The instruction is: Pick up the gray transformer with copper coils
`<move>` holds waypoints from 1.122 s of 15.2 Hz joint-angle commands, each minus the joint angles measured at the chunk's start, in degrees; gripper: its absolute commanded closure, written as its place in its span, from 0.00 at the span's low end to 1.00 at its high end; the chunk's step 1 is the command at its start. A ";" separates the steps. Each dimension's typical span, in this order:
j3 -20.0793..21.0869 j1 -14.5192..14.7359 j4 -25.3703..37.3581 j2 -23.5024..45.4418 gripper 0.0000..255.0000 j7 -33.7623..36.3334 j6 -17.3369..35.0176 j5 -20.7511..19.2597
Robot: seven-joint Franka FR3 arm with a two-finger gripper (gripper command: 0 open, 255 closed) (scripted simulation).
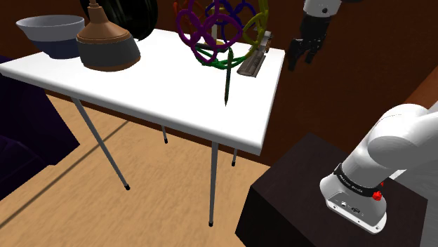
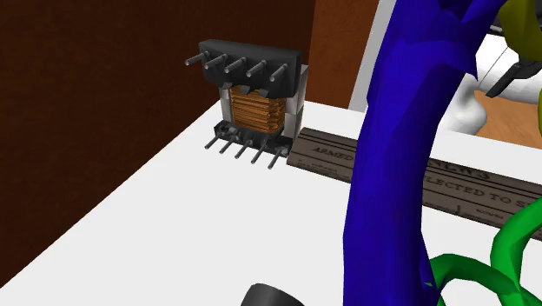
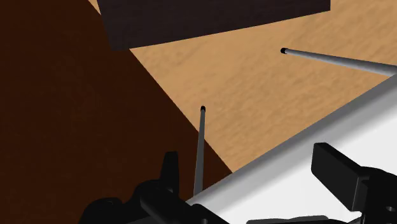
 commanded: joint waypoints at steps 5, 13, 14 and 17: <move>1.01 -2.30 9.33 10.11 0.00 4.92 -0.04 -0.42; 1.77 -6.01 31.05 29.26 0.00 14.35 -4.38 -2.30; 1.71 -6.34 34.12 31.65 0.00 15.45 -5.30 -2.58; 1.37 -7.20 44.03 38.99 0.00 18.56 -8.55 -3.43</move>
